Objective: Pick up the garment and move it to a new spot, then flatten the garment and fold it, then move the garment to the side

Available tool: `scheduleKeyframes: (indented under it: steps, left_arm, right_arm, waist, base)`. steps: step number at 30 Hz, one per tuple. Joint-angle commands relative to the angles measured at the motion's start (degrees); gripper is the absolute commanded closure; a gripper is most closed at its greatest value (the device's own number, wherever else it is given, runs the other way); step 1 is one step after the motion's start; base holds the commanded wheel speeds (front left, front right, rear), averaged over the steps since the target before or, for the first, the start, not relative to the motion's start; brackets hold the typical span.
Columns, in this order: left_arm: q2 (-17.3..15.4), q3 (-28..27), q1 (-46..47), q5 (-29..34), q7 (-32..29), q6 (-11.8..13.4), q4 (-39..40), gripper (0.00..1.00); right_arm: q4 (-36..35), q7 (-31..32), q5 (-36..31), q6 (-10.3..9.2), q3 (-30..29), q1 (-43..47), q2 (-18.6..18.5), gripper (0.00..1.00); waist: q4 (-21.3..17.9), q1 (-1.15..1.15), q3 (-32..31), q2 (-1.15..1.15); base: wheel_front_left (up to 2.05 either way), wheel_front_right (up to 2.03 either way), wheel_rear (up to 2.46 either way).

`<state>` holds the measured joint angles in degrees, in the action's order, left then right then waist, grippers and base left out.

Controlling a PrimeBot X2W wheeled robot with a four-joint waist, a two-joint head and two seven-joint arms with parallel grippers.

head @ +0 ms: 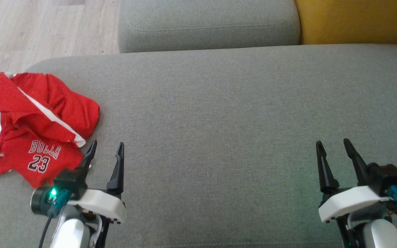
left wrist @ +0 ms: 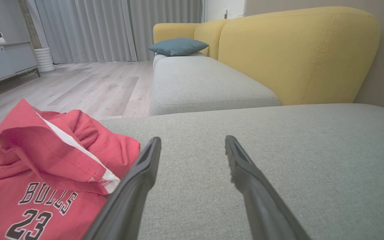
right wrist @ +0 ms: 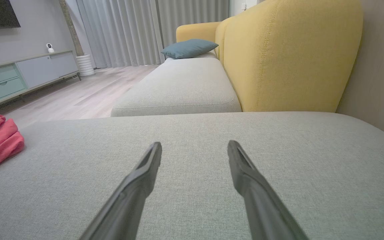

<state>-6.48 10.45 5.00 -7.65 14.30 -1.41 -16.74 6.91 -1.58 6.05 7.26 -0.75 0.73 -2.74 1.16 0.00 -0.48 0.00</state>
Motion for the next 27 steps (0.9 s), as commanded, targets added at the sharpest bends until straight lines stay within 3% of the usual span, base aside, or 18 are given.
scheduleKeyframes:
  steps: [1,13,27]
  left_arm:
    - [-0.9,-1.9,3.1,0.1,0.7,0.5,1.7,0.0]
    - [-0.9,-2.3,3.3,0.0,0.7,1.1,1.5,0.0]
    - [-0.5,-3.7,5.4,-0.7,0.7,2.0,1.2,0.0]
  right_arm:
    - [-1.9,-0.7,0.2,0.23,1.1,-1.7,-0.3,0.0]
    - [-2.8,-0.4,0.3,0.23,1.3,-1.8,-0.2,0.0]
    - [-5.8,0.4,2.4,0.23,3.6,-2.1,-0.1,0.0]
  waist:
    - [0.0,0.0,0.0,0.0]
    - [1.1,0.0,0.0,0.0]
    - [10.0,0.0,0.5,0.0]
  base:
    - [0.0,0.0,0.0]
    - [0.0,0.0,0.0]
    - [0.0,0.0,0.0]
